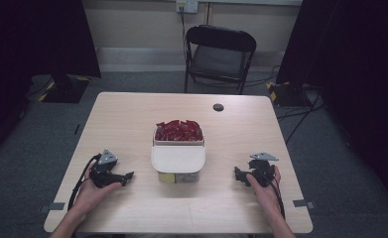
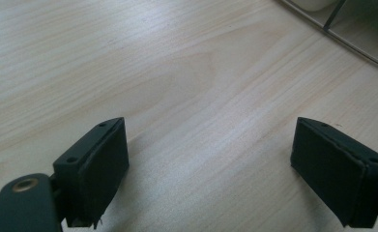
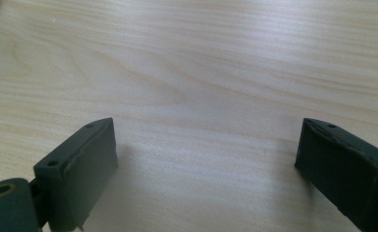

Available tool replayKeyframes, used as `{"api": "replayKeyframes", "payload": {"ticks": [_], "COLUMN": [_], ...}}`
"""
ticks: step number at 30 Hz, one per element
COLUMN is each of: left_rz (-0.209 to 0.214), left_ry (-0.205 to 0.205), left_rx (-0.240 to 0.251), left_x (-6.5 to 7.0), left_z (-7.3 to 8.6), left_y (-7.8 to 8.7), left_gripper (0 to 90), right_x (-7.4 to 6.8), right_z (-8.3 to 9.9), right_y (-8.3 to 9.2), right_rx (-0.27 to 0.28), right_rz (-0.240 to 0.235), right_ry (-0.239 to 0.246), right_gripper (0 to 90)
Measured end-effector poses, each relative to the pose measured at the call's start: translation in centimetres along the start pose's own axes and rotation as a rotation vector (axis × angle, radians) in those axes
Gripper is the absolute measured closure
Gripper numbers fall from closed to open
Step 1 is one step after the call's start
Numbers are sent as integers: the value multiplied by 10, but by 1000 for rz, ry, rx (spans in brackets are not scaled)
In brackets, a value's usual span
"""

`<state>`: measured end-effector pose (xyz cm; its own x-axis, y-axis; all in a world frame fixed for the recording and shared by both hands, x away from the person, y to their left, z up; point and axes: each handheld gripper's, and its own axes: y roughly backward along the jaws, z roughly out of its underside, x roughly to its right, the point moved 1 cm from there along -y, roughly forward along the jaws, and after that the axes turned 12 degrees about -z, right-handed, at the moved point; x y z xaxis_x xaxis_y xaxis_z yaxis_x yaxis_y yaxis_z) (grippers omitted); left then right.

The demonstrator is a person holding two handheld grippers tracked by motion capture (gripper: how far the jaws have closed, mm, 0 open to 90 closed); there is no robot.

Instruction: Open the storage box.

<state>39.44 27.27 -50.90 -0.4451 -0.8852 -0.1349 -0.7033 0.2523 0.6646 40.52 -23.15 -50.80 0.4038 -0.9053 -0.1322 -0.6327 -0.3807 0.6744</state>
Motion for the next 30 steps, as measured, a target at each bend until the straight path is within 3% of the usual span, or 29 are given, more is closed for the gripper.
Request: {"api": "replayKeyframes", "payload": {"ticks": [10, 14, 17, 25, 30], "left_rz": [3, 3, 3, 4, 5], "left_ry": [0, 1, 0, 0, 0], "left_rx": [1, 0, 2, 0, 2], "left_x": [0, 0, 0, 0, 0], "left_z": [0, 0, 0, 0, 0], "left_y": [0, 0, 0, 0, 0], "left_gripper": [128, 128, 128, 128, 128], "right_x": [2, 2, 2, -3, -6], "right_z": [-1, -2, -2, -5, -7], "right_y": [-1, 1, 3, 8, 9], "right_rx": [-5, 5, -1, 14, 15], "right_rz": [-10, -2, 3, -17, -56], "right_ry": [13, 6, 9, 19, 33], "right_gripper": [72, 149, 141, 143, 144]}}
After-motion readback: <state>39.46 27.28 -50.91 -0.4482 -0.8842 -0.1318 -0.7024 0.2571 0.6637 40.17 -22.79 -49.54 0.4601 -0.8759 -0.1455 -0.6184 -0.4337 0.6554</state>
